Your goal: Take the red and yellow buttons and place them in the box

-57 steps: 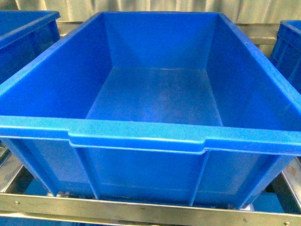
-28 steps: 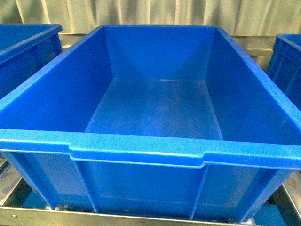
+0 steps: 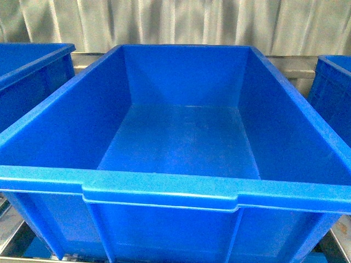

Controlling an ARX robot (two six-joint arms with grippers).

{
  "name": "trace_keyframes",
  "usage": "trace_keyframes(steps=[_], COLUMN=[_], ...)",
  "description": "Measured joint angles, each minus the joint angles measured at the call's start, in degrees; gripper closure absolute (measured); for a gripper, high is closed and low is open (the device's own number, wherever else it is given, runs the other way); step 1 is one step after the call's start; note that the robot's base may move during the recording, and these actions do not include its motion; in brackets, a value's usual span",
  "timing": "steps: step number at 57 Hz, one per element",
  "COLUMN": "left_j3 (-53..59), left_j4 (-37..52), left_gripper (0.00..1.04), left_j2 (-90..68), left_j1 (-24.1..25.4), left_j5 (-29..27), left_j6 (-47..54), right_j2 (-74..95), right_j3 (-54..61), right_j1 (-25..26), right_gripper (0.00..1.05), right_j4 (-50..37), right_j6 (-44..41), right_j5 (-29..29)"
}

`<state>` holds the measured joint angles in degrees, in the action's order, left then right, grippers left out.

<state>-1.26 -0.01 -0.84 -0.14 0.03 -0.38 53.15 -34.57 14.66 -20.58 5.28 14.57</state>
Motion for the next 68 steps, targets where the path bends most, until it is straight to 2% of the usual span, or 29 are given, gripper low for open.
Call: trace_keyframes(steps=[12,15,22,42,47,52,68], left_j3=[0.0,0.0,0.0,0.0,0.0,0.0,0.0], left_j4=[0.0,0.0,0.0,0.0,0.0,0.0,0.0], left_gripper=[0.08,0.08,0.08,0.08,0.08,0.08,0.08], left_j2=[0.0,0.0,0.0,0.0,0.0,0.0,0.0], left_j1=[0.0,0.0,0.0,0.0,0.0,0.0,0.0], left_j5=[0.0,0.0,0.0,0.0,0.0,0.0,0.0], left_j6=[0.0,0.0,0.0,0.0,0.0,0.0,0.0], right_j2=[-13.4,-15.3,-19.5,-26.4,-28.3,-30.1,-34.9], right_j3=[17.3,19.0,22.2,27.7,28.9,29.8,31.6], right_j1=[-0.5,-0.9,-3.3,-8.1,-12.2,-14.2,-14.5], right_gripper=[0.72,0.78,1.00,1.01,1.01,1.01,1.01], right_j4=[-0.6,-0.5,-0.5,0.9,1.9,2.7,5.5], right_j6=[-4.0,-4.2,-4.7,-5.0,-4.9,-5.0,-5.0], right_j5=[-0.5,-1.1,-3.9,-8.5,-13.8,-13.9,-14.6])
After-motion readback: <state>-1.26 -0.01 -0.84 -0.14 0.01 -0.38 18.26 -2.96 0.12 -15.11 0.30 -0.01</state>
